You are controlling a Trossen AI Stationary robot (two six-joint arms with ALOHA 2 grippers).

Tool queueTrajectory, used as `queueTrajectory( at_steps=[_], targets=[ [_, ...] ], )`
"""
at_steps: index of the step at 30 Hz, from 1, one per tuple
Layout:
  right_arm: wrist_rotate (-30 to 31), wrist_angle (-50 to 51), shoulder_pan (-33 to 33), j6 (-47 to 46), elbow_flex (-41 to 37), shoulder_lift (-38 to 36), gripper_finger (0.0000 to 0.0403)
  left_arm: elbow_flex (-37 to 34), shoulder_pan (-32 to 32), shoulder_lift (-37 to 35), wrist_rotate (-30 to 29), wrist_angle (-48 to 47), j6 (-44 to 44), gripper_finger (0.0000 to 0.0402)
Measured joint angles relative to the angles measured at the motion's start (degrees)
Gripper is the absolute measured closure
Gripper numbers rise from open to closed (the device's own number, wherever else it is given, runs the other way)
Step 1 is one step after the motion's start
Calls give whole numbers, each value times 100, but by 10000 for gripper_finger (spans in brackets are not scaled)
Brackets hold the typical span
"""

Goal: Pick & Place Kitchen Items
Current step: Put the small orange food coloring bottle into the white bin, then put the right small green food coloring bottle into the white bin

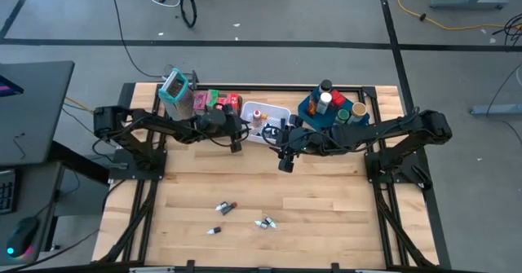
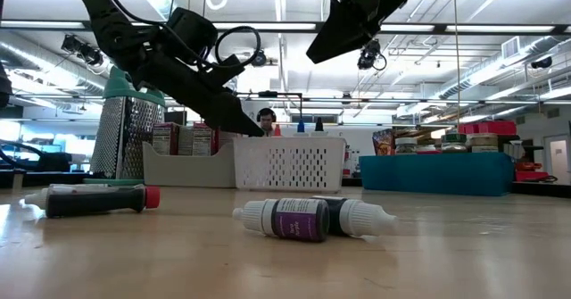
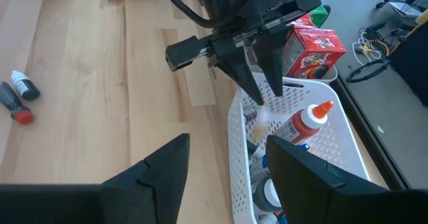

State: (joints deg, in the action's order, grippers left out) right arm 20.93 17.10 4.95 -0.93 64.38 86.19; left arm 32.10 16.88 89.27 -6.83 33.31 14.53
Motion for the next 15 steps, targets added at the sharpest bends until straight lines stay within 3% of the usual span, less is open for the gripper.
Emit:
queueTrajectory(
  at_steps=[7, 15],
  targets=[
    [1, 0, 0, 9, 0, 0, 195, 0, 0, 0, 4, -93, -41, 260],
    [0, -2, 0, 0, 0, 0, 195, 0, 0, 0, 4, -90, -73, 259]
  ],
)
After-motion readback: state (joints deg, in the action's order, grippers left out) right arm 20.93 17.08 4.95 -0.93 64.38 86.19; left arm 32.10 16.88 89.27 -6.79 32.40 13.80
